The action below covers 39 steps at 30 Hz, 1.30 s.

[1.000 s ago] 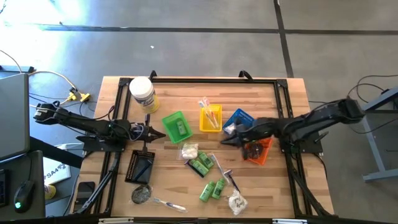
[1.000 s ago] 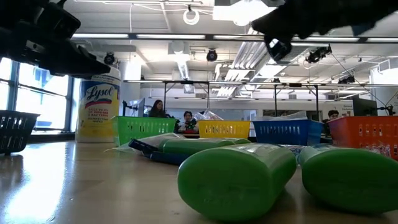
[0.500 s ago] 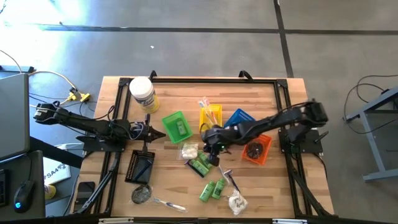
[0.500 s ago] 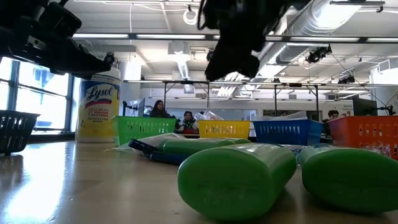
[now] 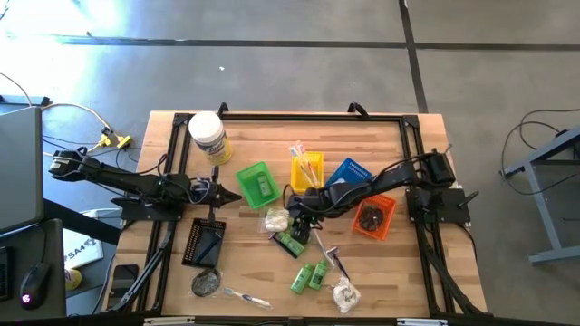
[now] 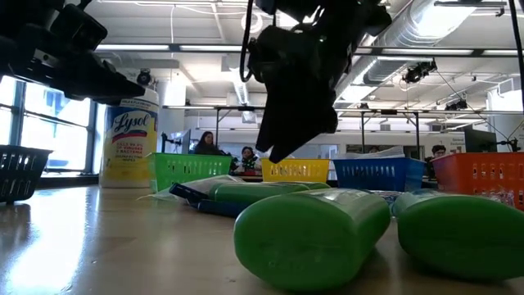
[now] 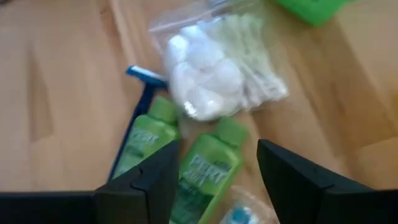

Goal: Pick & Place Travel size toiletries
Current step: Put the shampoo into the green bin

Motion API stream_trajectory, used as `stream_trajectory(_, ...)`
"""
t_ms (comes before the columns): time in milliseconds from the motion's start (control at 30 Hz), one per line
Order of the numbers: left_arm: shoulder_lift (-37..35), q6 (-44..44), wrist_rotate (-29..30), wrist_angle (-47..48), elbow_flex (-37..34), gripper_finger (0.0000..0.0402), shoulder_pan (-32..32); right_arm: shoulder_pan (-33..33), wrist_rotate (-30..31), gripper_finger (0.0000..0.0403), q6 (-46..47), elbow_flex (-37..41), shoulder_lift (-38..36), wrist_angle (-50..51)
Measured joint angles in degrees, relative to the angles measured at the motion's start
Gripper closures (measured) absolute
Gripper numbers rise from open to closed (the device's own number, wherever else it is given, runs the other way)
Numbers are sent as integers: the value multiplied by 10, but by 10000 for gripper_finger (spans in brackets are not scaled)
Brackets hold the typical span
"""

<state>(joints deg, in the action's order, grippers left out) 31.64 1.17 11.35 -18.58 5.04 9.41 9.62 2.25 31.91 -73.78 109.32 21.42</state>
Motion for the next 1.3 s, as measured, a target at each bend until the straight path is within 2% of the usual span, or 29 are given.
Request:
stream_trajectory(67,0,0,0,1,0,401,0,5,19,196,0,0,0,5)
stream_trajectory(200,0,0,0,3,0,401,0,17,-10,196,1,-1,11,-11)
stream_trajectory(500,0,0,0,4,1,401,0,28,-5,196,13,-2,43,-29)
stream_trajectory(900,0,0,0,3,1,401,0,28,53,196,-16,2,46,-21)
stream_trajectory(1100,0,0,1,3,1,401,0,34,51,196,-22,0,21,-35)
stream_trajectory(1300,0,0,1,3,1,401,0,36,33,196,-18,0,23,6)
